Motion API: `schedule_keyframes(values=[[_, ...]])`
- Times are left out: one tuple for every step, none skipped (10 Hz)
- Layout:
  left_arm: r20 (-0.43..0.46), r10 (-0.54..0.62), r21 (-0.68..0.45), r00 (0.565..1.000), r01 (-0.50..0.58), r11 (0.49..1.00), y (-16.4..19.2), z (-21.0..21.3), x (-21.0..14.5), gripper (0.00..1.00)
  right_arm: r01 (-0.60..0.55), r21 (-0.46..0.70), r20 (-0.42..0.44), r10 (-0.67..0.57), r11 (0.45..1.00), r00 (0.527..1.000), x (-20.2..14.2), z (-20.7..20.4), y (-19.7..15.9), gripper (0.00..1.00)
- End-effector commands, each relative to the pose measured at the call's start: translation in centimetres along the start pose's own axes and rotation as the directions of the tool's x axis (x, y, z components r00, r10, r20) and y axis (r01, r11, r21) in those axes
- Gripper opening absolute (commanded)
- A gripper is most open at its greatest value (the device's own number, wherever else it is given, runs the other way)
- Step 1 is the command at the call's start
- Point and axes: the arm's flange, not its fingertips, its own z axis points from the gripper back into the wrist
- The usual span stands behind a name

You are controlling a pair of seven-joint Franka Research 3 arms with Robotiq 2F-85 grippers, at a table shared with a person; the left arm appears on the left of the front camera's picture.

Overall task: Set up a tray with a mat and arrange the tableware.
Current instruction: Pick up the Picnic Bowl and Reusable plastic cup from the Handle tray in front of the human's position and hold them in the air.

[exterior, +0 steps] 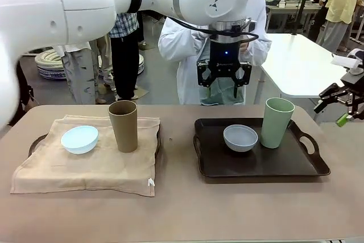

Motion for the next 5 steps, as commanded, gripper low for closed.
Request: schedule_keyframes(values=[[0.014,-0.017,-0.044,1.0,0.018,0.999,3.7,-2.2,-4.3,0.81,-0.07,-0.017,0.043,0.071,0.997,0.997,-0.7,-0.7,-0.8,1.0],[-0.006,-0.005,-0.055,1.0,0.005,0.998,3.9,-3.4,-3.5,0.81,-0.11,-0.04,0.064,0.113,0.993,0.992,-1.0,-1.0,-1.7,1.0],[-0.029,0.001,-0.076,1.0,-0.003,0.997,4.2,-4.2,-2.6,0.81,-0.17,-0.071,0.097,0.176,0.983,0.98,-1.2,-1.8,-2.3,1.0],[-0.032,0.01,-0.075,0.999,-0.012,0.997,4.3,-5.1,-1.8,0.81,-0.196,-0.1,0.107,0.206,0.975,0.973,-1.2,-2.5,-2.9,1.0],[-0.037,0.016,-0.075,0.999,-0.018,0.997,4.1,-5.9,-1.0,0.81,-0.203,-0.11,0.116,0.216,0.973,0.97,-1.2,-3.0,-3.3,1.0]])
